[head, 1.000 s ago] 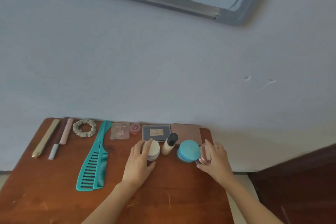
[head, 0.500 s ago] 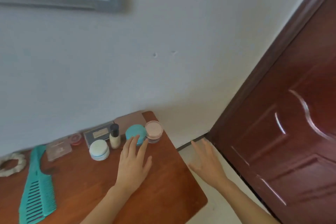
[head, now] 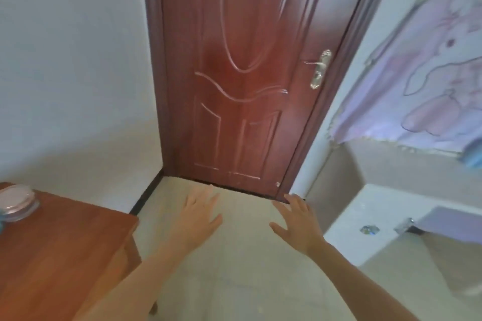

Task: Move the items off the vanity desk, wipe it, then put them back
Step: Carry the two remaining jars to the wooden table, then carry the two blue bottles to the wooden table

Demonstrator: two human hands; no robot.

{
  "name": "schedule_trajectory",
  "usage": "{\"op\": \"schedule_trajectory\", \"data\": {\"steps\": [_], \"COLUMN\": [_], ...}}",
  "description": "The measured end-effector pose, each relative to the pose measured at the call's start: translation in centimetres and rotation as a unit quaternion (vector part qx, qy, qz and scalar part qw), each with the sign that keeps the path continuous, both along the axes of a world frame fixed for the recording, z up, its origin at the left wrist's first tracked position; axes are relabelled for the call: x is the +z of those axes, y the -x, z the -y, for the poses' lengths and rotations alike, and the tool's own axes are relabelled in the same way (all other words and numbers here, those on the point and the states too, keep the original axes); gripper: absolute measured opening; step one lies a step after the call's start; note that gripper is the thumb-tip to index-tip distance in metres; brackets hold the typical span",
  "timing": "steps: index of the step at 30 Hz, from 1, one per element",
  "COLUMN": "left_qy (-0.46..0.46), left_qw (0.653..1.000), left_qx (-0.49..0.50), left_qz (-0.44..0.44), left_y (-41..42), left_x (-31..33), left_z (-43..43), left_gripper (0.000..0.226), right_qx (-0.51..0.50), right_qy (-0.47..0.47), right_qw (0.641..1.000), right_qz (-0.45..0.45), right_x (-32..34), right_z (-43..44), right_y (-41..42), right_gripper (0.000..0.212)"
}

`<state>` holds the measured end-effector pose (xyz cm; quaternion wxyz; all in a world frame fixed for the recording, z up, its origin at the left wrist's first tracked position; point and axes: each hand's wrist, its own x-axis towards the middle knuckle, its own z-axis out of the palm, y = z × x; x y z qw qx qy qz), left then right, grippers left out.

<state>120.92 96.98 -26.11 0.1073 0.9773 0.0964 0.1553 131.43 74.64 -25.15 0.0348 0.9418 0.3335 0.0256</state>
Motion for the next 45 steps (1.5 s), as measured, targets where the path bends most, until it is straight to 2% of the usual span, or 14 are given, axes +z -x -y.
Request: {"op": "schedule_trajectory", "data": {"steps": [4,10,14,16,18,22,26,29,33,37,41,45], "left_qy": [-0.047,-0.034,0.004,0.005,0.011,0.014,0.068,0.090,0.099,0.096,0.110,0.114], "left_qw": [0.990,0.950,0.918,0.918,0.919,0.924,0.932,0.934,0.927,0.912,0.902,0.908], "left_qx": [-0.131,-0.302,-0.378,-0.382,-0.386,-0.380,-0.355,-0.345,-0.362,-0.398,-0.418,-0.404], "left_qz": [-0.012,0.075,0.120,0.107,0.078,0.033,0.019,0.017,-0.008,-0.018,-0.020,-0.017], "left_y": [-3.4,-7.2,-10.1,-11.7,-13.9,-20.0,-25.1,-29.6,-32.6,-35.4,-39.1,-43.7], "left_x": [0.5,2.3,1.4,0.8,0.5,-0.2,-0.7,-0.3,-1.3,-2.5,-2.3,-1.9], "left_z": [9.6,23.0,29.3,31.9,34.6,38.8,41.8,45.6,50.2,54.6,59.5,65.5], "left_gripper": [0.049,0.042,0.035,0.039,0.048,0.049,0.049,0.049,0.047,0.042,0.039,0.047], "right_qx": [-0.104,-0.283,-0.368,-0.390,-0.402,-0.406,-0.349,-0.351,-0.371,-0.390,-0.417,-0.419], "right_qy": [-0.018,-0.070,-0.076,-0.070,-0.053,-0.043,-0.028,-0.022,-0.024,-0.010,-0.019,-0.048], "right_qw": [0.993,0.952,0.922,0.913,0.908,0.902,0.916,0.912,0.902,0.899,0.888,0.888], "right_qz": [0.055,0.096,0.090,0.093,0.105,0.142,0.197,0.211,0.218,0.200,0.194,0.185], "right_x": [0.6,2.5,1.7,1.1,1.1,1.1,0.7,1.3,0.3,-1.6,-2.1,-1.9], "right_z": [11.7,25.4,31.7,34.5,37.3,42.6,45.5,48.8,52.7,57.3,62.8,69.3], "right_y": [2.2,6.1,7.8,7.6,6.4,1.1,-3.6,-8.3,-11.0,-12.3,-15.1,-20.2], "right_gripper": [0.051,0.047,0.065,0.072,0.069,0.066,0.057,0.054,0.053,0.072,0.066,0.064]}}
